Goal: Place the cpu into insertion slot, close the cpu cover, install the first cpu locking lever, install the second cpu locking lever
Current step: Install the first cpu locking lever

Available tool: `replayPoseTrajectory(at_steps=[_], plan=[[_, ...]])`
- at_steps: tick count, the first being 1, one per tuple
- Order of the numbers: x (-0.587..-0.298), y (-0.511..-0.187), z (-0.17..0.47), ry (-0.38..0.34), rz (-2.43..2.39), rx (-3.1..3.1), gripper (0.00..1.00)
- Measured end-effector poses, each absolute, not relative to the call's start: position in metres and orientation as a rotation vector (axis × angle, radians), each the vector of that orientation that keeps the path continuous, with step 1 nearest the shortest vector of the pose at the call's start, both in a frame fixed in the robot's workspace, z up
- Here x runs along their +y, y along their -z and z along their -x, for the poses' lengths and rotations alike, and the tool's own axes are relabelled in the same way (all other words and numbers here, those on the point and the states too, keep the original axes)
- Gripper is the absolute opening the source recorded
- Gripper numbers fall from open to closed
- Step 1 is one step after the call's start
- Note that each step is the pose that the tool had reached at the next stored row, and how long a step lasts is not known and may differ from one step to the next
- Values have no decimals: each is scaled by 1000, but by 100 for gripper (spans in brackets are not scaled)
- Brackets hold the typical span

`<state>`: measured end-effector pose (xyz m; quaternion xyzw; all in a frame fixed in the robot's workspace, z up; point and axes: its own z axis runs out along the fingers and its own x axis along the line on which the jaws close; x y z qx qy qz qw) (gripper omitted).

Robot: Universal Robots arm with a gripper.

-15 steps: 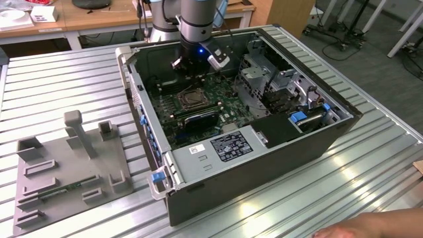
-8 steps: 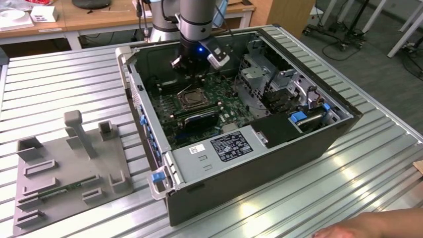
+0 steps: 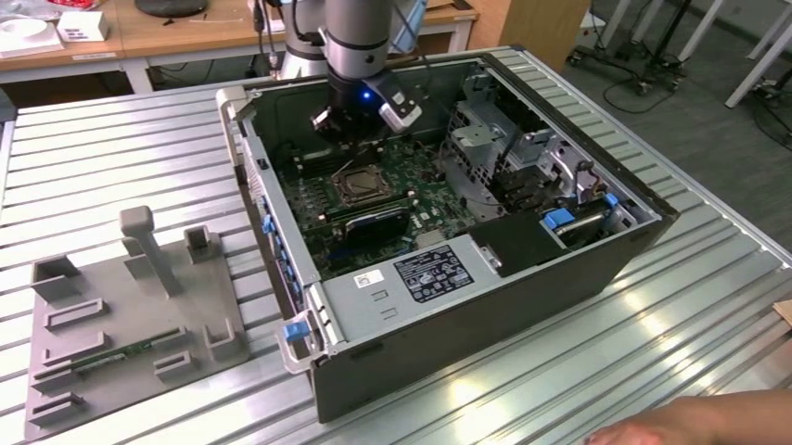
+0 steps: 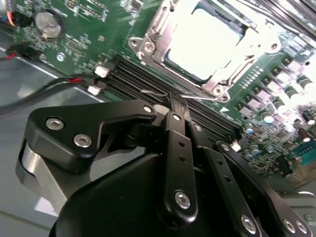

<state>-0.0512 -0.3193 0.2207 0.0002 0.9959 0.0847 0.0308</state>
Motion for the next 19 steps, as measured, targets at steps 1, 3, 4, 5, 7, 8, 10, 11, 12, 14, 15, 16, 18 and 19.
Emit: replayPoseTrajectory(at_steps=[1,3,4,5,7,8,10,11,12,14,15,16,18,19], plan=[[-319,-221,53,-261,-1,3068,10],[-320,-221,55,-261,-1,3067,10],[-320,-221,55,-261,-1,3067,10],[-320,-221,55,-261,0,3067,10],[-320,-221,55,-269,-1,3066,10],[-320,-221,55,-275,-1,3066,10],[-320,-222,55,-286,-1,3065,10],[-320,-223,55,-290,-2,3064,10],[-320,-224,55,-294,-2,3064,10],[-320,-226,55,-302,-2,3063,10],[-320,-227,55,-306,-2,3063,10],[-320,-228,55,-310,-2,3062,10],[-320,-229,55,-320,-2,3061,10],[-320,-229,55,-324,-3,3061,10]])
